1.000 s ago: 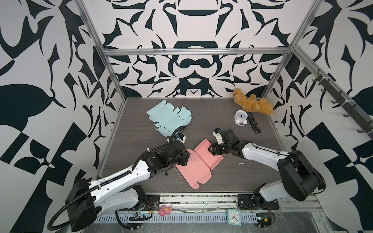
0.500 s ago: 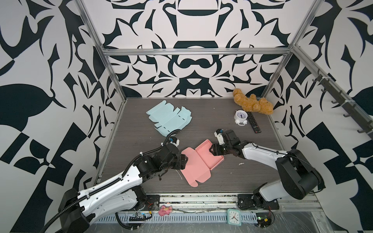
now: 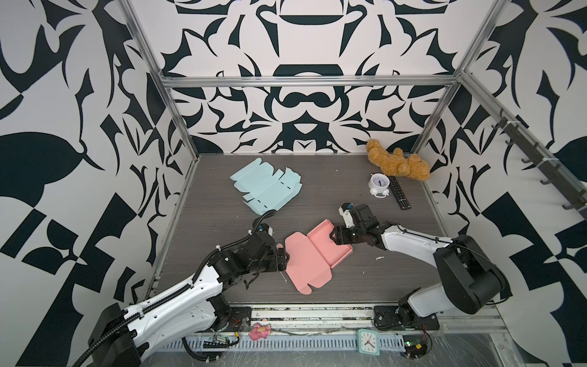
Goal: Assemble paper box
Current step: Turn over the paper box at the center of the table.
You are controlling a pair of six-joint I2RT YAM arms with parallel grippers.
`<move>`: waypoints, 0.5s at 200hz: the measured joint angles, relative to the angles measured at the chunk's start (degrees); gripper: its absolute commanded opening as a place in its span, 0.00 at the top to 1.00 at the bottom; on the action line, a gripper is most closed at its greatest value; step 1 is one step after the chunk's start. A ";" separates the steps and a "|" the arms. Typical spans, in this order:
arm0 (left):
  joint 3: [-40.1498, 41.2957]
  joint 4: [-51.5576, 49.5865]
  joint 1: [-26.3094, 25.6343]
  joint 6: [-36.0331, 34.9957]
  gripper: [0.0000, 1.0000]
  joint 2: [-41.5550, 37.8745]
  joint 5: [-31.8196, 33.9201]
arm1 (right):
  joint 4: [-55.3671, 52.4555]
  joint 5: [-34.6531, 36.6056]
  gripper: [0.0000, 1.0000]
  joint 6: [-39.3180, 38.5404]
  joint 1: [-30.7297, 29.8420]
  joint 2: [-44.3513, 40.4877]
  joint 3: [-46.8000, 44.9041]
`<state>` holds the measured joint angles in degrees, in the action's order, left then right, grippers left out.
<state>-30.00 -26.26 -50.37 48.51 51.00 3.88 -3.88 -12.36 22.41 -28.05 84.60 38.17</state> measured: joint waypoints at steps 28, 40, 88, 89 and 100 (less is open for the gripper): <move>2.47 3.41 0.00 2.12 0.16 1.51 -2.21 | 0.85 -0.07 0.27 0.76 0.17 0.70 -0.46; 3.21 5.09 0.00 3.08 0.16 2.19 -3.17 | 1.22 -0.09 0.27 1.14 0.22 1.09 -0.57; 4.48 11.85 0.00 6.49 0.27 5.40 -6.14 | 2.38 -0.09 0.27 1.73 0.22 1.09 -0.90; 4.50 12.09 0.00 6.43 0.27 5.44 -6.34 | 2.40 -0.09 0.27 1.73 0.22 1.09 -0.90; 4.74 13.75 0.00 7.10 0.30 5.64 -6.75 | 2.64 -0.07 0.27 1.73 0.22 1.09 -1.07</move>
<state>-25.26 -12.51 -50.37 55.61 56.64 -2.87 -1.23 -12.43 24.14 -27.83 85.69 37.10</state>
